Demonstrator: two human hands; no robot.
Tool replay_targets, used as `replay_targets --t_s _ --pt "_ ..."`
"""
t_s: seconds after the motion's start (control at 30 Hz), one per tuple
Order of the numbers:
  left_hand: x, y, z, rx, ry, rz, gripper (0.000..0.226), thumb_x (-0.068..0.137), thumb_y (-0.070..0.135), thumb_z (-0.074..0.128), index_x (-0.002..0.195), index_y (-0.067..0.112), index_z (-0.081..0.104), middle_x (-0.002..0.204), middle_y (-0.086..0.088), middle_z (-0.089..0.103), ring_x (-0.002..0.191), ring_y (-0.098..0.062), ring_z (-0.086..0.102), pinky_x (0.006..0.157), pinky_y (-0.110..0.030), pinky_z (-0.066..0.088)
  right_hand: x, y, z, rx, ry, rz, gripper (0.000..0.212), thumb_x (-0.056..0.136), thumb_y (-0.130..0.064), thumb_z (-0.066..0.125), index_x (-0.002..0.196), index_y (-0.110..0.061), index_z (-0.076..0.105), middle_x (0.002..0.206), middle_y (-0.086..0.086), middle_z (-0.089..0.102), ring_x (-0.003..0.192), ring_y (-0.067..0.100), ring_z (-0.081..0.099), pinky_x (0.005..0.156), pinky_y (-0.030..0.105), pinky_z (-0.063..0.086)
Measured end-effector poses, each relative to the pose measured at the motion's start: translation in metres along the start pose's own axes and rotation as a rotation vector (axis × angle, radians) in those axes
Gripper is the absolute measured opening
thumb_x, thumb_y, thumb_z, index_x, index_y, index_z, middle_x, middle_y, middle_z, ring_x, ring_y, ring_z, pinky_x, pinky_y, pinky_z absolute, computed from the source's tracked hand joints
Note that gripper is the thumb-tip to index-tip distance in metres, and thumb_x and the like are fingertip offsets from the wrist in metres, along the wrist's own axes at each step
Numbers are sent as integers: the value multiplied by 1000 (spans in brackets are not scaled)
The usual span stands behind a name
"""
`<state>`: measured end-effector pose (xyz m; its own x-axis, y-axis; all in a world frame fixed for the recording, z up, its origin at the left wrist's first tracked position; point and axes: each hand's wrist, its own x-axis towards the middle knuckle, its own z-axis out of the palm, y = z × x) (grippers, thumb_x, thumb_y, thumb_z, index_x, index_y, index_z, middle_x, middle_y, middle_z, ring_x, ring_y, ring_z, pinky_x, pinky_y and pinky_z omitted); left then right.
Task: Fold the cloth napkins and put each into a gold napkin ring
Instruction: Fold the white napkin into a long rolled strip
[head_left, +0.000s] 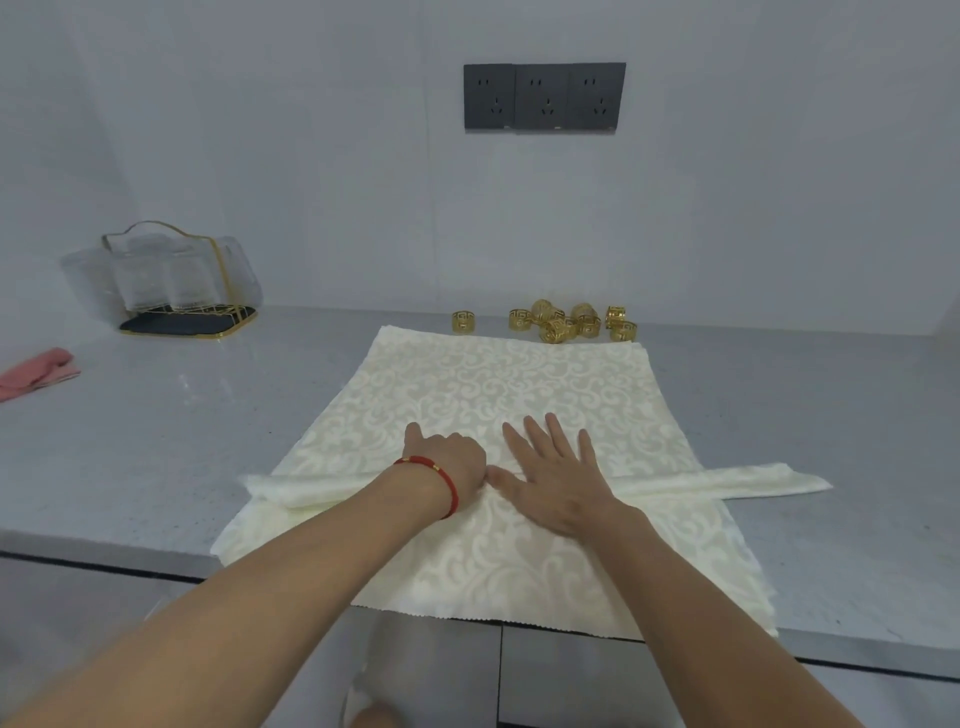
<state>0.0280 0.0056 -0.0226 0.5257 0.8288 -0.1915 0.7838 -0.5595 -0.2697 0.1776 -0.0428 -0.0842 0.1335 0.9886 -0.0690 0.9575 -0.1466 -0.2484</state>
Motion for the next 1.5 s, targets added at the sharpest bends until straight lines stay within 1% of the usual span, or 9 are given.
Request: replay_targets --t_s 0.13,0.23,0.47,0.77,0.87,0.97,1.1,1.27,1.5 --pt "-2 4 -2 14 45 40 30 96 10 50 125 10 46 80 0 44 81 -23 49 92 -39 38 1 0 2 -39 -6 -2 90 89 -86 14 162 -37 -5 171 -3 -15 153 17 -30 121 57 -19" --pt "-8 -1 -25 -258 -184 68 50 94 7 52 137 10 28 99 -8 68 86 -28 66 64 -33 50 3 0 0 -72 3 7 88 91 -84 14 163 -36 -4 171 -1 -14 153 19 -29 121 58 -19" --pt "4 -49 -45 -840 -675 198 42 91 -7 43 130 9 51 107 -18 74 104 -30 71 105 -46 48 1 -1 1 -89 -17 2 90 90 -84 8 163 -34 -3 171 0 -13 154 21 -28 122 58 -17" --pt "23 -55 -17 -728 -325 407 15 89 30 72 104 27 73 85 6 77 74 -12 67 78 -27 51 11 6 -4 -98 -81 -27 71 105 -61 24 164 -27 4 172 3 -8 157 21 -17 124 53 -13" --pt "26 -51 -11 -714 -261 450 13 91 43 68 80 38 71 67 16 65 63 -8 58 69 -24 47 14 21 -34 461 -367 -51 49 103 -62 43 144 -36 47 166 -5 23 156 15 10 128 47 4" --pt "27 -48 -9 -694 -281 491 26 93 44 66 67 40 65 62 15 57 60 -11 52 67 -24 44 2 42 -49 945 -230 -57 39 102 -49 51 135 -31 64 146 -16 56 141 6 45 115 31 39" --pt "31 -43 -10 -598 -286 504 32 97 48 57 68 35 58 64 15 51 61 -9 47 69 -25 43 -5 80 -78 1442 -449 57 55 107 -40 38 128 2 67 138 22 62 134 34 56 111 43 47" --pt "34 -33 -10 -494 -250 494 38 99 51 47 68 28 49 63 14 49 62 -8 48 69 -23 42 -27 85 -124 1056 -655 17 63 107 -45 38 118 9 70 131 25 66 127 36 61 115 44 41" --pt "33 -22 -7 -480 -181 453 38 94 48 53 66 23 47 64 12 47 57 -9 42 61 -22 39 -13 53 -102 100 -289 -50 13 91 -34 71 93 -22 73 98 -6 75 96 18 70 92 37 58"
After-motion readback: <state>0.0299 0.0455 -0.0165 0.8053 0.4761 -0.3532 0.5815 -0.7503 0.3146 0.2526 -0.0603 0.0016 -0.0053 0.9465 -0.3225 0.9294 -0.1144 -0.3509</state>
